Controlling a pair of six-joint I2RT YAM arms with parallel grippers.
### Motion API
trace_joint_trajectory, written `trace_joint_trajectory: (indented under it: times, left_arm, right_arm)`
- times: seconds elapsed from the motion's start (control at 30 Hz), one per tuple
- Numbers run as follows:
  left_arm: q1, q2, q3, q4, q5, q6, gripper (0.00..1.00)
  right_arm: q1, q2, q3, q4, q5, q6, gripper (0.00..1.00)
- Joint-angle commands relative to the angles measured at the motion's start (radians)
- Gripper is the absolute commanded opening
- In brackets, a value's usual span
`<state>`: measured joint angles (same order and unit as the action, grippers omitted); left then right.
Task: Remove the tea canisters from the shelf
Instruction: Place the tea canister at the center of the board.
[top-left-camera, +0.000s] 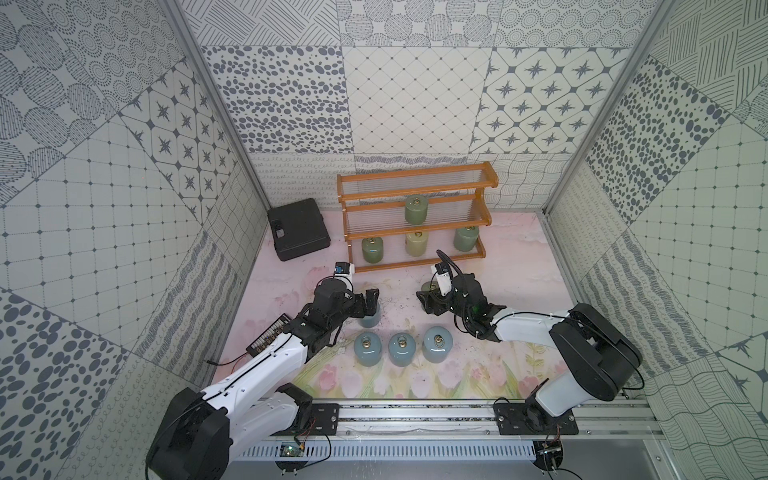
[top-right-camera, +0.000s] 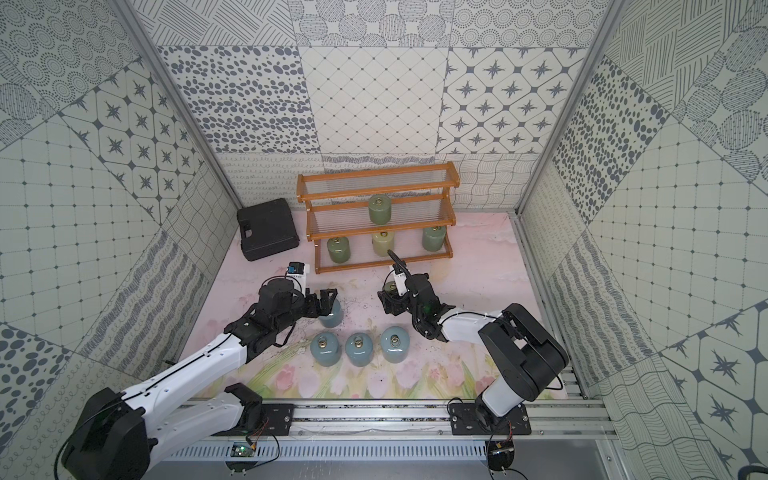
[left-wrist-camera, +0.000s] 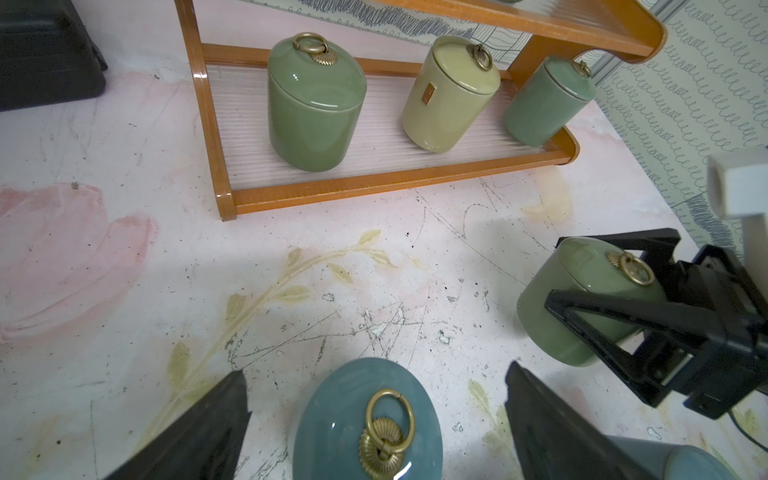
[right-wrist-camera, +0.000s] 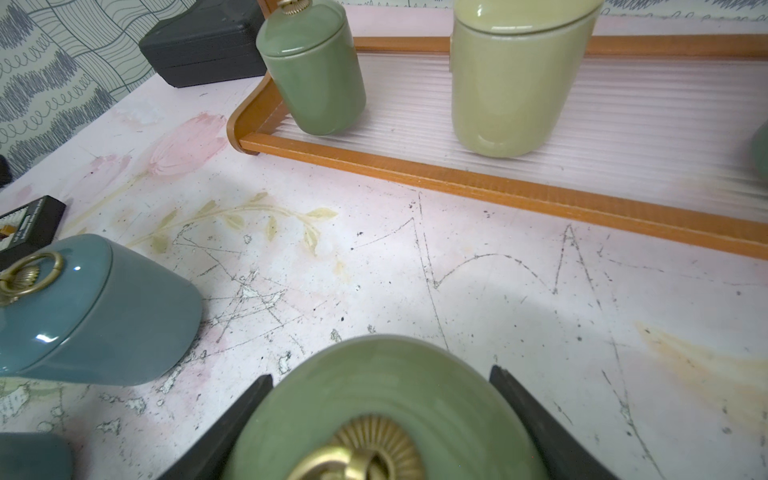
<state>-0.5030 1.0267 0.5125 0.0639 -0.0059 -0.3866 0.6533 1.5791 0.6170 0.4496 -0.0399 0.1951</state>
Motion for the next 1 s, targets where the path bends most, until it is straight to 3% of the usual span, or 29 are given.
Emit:
trace_joint_trajectory:
  times: [0.0,0.97]
  left_arm:
    - [0.002,-0.006,-0.005,-0.008,0.021,-0.017,1.0]
    - [0.001,0.005,0.003,-0.009,0.02,-0.024,1.0]
  right_arm:
    - [0.008,0.011,-0.011,0.145,0.004,0.015,0.76]
    - [0.019,0.048,-0.054,0.162,0.006,0.046,0.82]
